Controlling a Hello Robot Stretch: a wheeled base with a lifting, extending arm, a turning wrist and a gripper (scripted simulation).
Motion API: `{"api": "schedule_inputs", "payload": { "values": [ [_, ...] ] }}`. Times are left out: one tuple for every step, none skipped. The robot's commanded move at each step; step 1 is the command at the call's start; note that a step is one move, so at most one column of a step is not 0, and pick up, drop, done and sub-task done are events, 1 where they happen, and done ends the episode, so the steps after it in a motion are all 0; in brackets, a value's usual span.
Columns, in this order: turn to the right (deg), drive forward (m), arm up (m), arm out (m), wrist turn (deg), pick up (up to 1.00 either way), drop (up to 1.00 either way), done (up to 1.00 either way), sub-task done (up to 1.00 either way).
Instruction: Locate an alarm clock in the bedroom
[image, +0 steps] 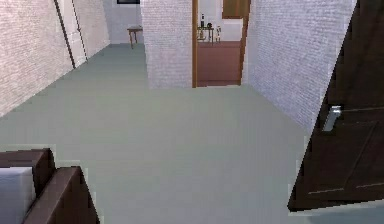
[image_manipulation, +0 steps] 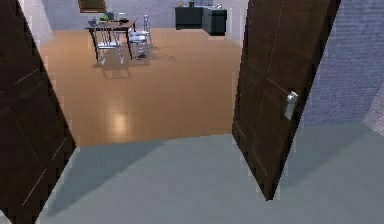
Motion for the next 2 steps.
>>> {"api": "schedule_inputs", "payload": {
  "values": [
    [9.0, 0.0, 0.0, 0.0, 0.0, 0.0, 0.0, 0.0, 0.0],
    [0.0, 1.0, 0.0, 0.0, 0.0, 0.0, 0.0, 0.0, 0.0]
  ]
}}
